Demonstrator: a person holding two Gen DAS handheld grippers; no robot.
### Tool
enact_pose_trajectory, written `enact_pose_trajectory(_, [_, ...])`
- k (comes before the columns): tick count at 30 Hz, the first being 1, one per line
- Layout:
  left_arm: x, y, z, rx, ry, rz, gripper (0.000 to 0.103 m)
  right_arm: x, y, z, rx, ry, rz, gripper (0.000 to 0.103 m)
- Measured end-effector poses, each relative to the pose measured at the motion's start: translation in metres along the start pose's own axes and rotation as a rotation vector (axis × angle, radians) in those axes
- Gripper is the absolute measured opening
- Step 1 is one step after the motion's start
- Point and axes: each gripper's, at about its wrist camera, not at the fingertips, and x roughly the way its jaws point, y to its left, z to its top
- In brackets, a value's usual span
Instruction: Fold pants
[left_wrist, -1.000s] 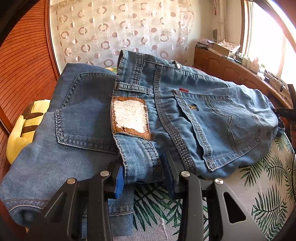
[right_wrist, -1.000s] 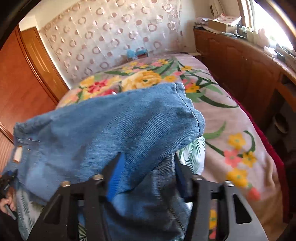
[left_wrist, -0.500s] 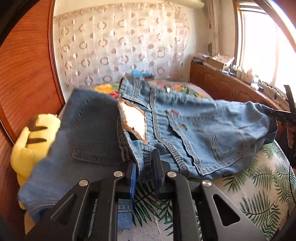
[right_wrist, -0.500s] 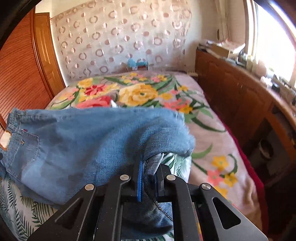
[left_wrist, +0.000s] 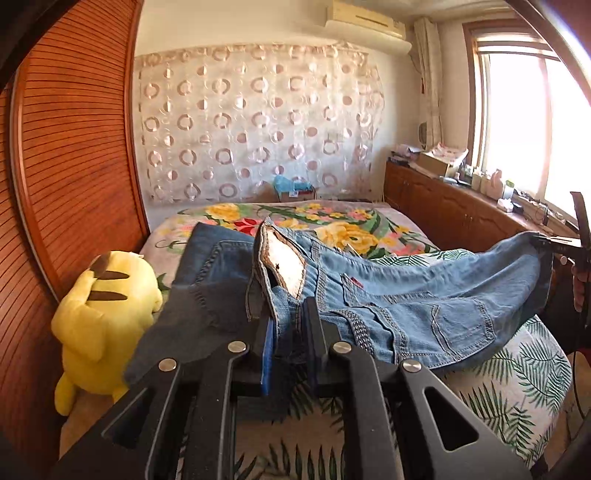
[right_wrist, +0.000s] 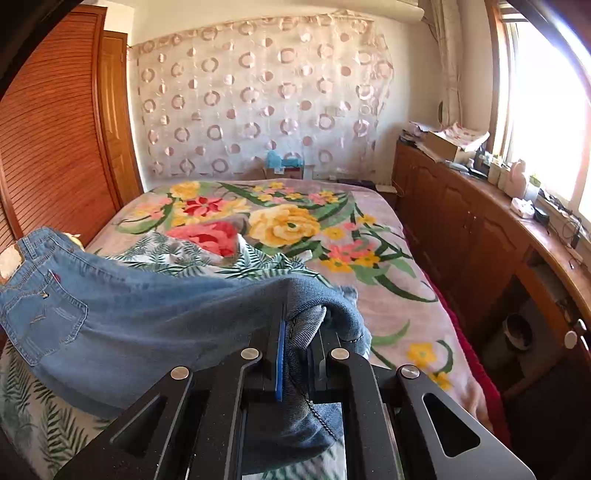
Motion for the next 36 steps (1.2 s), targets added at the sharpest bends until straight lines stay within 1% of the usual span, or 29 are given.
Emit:
enact_pose_trajectory(5, [-0.032,0.011,-0.014,-0.011,-0.018,0.009,0.015,-0.035,0.007,-0.028,-0.022,-0.02,0.022,0.008])
enact_pose_trajectory(10, [-0.069,0.022,-0.029,-0.032,-0.052,0.02,0.015,-0.072,0.004,-0.056,-0.031,-0.033,0.047,0.008])
enact_pose_trajectory(12, [-0.081,0.025,-0.038,-0.04,-0.049,0.024,0.015,-0.087,0.004,-0.068,-0.03,-0.038,0.058,0.008])
enact_pose_trajectory(15, [-0.085,0.029,-0.057,-0.05,-0.009,0.025,0.015,-0.105,0.002,-0.089,-0.021,-0.026,0.09,0.008])
enact_pose_trajectory(18, [-0.077,0.028,-0.077,-0.033,0.039,0.027,0.015,-0.11,-0.004,-0.115,-0.02,0.004,0.105,0.008])
enact_pose_trajectory(22, [-0.069,0.027,-0.096,-0.034,0.086,0.033,0.015,-0.102,-0.015,-0.142,0.025,0.051,0.111,0.008])
enact_pose_trajectory(25, [-0.068,0.023,-0.104,-0.024,0.107,0.037,0.016,-0.093,-0.022,-0.154,0.037,0.074,0.108,0.008])
enact_pose_trajectory(28, [-0.063,0.024,-0.109,-0.028,0.134,0.04,0.016,-0.088,-0.023,-0.159,0.047,0.094,0.107,0.008])
enact_pose_trajectory(29, [-0.062,0.025,-0.111,-0.029,0.142,0.039,0.016,-0.088,-0.025,-0.162,0.058,0.099,0.107,0.011])
enact_pose_trajectory(32, [-0.064,0.024,-0.115,-0.024,0.145,0.051,0.024,-0.09,-0.025,-0.165,0.074,0.106,0.109,0.019])
enact_pose_trajectory(33, [-0.065,0.025,-0.115,-0.022,0.141,0.057,0.03,-0.093,-0.024,-0.166,0.08,0.109,0.108,0.021])
enact_pose_trajectory(34, [-0.066,0.025,-0.114,-0.025,0.137,0.057,0.038,-0.094,-0.027,-0.168,0.085,0.111,0.098,0.029])
enact_pose_trajectory(35, [-0.067,0.027,-0.112,-0.026,0.136,0.052,0.042,-0.097,-0.021,-0.166,0.089,0.113,0.084,0.039])
enact_pose_trajectory(36, [-0.068,0.028,-0.112,-0.03,0.127,0.04,0.05,-0.101,-0.024,-0.168,0.094,0.11,0.079,0.04])
